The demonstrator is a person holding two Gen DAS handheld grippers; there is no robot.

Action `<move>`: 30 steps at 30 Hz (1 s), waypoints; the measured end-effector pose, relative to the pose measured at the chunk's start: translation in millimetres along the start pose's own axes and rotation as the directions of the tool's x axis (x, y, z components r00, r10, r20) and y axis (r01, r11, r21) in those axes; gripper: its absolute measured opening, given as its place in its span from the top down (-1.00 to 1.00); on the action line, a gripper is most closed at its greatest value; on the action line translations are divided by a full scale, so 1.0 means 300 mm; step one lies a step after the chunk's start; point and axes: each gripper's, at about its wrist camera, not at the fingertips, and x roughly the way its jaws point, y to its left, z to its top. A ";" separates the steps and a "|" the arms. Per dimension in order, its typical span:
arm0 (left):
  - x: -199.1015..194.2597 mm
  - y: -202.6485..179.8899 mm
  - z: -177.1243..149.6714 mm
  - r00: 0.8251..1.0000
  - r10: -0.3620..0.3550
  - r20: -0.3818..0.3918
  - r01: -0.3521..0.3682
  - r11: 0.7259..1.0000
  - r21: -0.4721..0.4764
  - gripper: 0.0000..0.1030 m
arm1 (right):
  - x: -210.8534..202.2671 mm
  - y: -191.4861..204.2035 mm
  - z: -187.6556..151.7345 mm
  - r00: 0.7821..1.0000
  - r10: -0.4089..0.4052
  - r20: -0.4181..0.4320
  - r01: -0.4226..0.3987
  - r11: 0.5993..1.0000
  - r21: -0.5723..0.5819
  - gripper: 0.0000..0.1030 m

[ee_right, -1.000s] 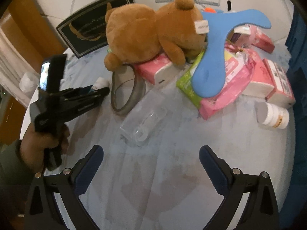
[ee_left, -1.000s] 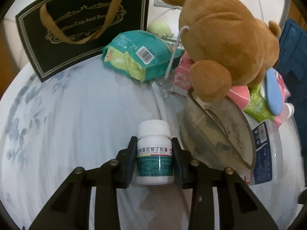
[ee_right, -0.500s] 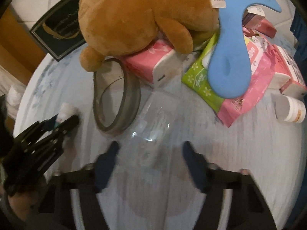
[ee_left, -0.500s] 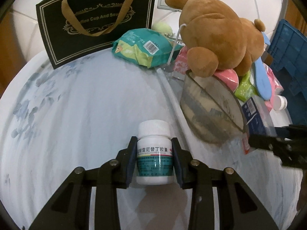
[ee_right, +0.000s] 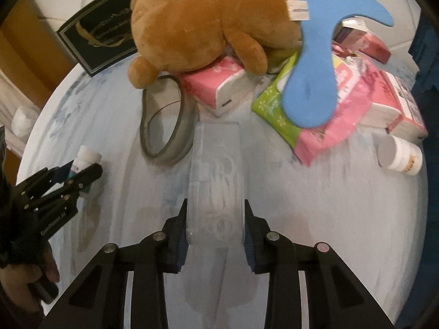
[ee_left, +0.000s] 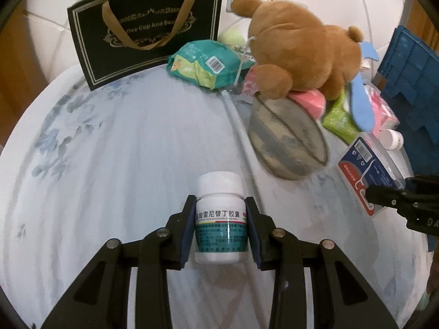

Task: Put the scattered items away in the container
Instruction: 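Carry the white bottle and clear case with both grippers over the blue crate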

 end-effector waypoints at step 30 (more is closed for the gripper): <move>-0.816 -0.499 0.126 0.976 0.022 0.218 -0.033 0.998 0.045 0.34 | -0.881 -0.147 -0.162 0.966 0.120 0.230 -0.096 0.989 -0.113 0.38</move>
